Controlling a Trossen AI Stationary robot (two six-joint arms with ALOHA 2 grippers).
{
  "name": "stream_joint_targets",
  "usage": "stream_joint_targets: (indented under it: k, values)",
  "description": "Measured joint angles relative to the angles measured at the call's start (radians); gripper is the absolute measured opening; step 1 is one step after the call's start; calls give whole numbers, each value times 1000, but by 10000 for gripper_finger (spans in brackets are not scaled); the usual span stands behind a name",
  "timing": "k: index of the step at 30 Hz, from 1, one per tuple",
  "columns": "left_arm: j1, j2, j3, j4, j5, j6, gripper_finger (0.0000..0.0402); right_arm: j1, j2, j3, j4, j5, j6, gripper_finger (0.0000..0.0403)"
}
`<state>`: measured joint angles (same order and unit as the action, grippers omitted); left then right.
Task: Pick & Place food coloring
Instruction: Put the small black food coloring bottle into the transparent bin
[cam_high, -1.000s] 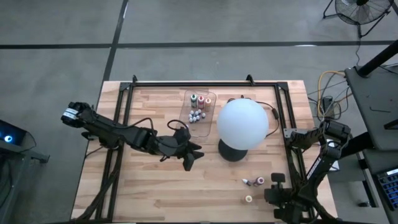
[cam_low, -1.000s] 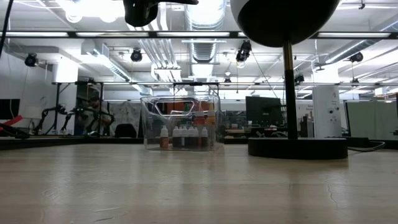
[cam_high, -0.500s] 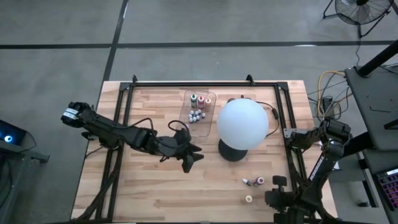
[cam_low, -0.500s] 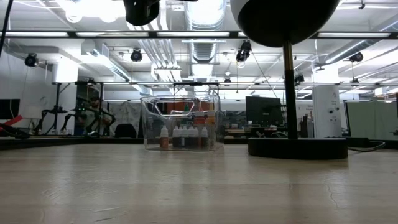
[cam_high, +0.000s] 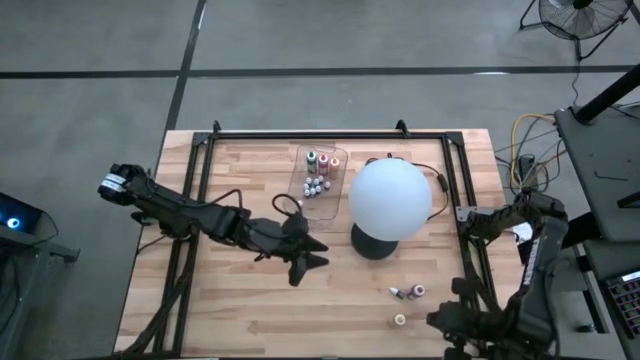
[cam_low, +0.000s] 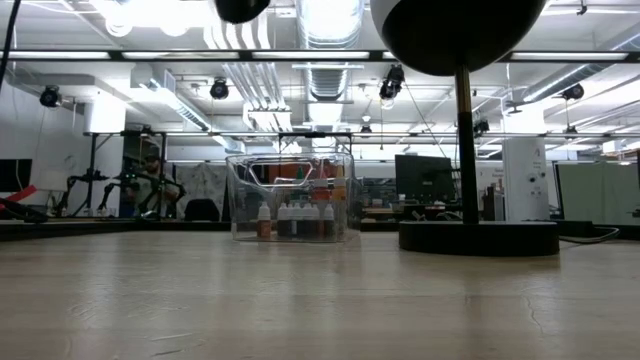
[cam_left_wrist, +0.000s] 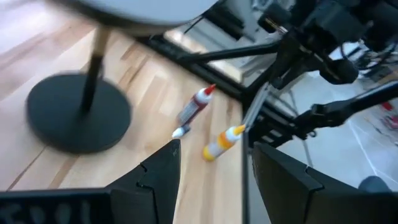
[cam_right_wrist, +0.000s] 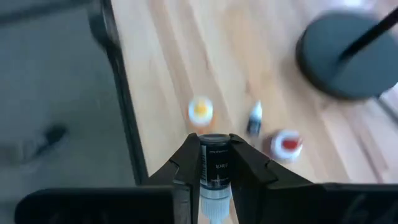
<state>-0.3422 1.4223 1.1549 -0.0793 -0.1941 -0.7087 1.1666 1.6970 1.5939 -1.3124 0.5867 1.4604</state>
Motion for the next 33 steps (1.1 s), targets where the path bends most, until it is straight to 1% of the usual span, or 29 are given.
stream_joint_targets:
  k: [4,9,14,18,22,27,33]
  values:
    - [-2,-6,0,92,8,57,170,-30,0,113,-46,137,8,50]
    - [-2,-23,0,208,20,116,170,-95,2,231,-43,268,-88,50]
    - [-2,-51,0,307,20,186,170,-172,5,343,-37,337,-224,50]
    - [-2,-79,0,351,19,246,170,-223,5,427,-35,414,-326,50]
    - [1,-105,0,392,15,304,170,-286,5,488,-25,464,-415,50]
    - [25,-119,0,503,12,333,170,-376,6,541,71,543,-577,49]
    - [69,-119,0,609,13,296,170,-481,6,601,269,561,-836,49]
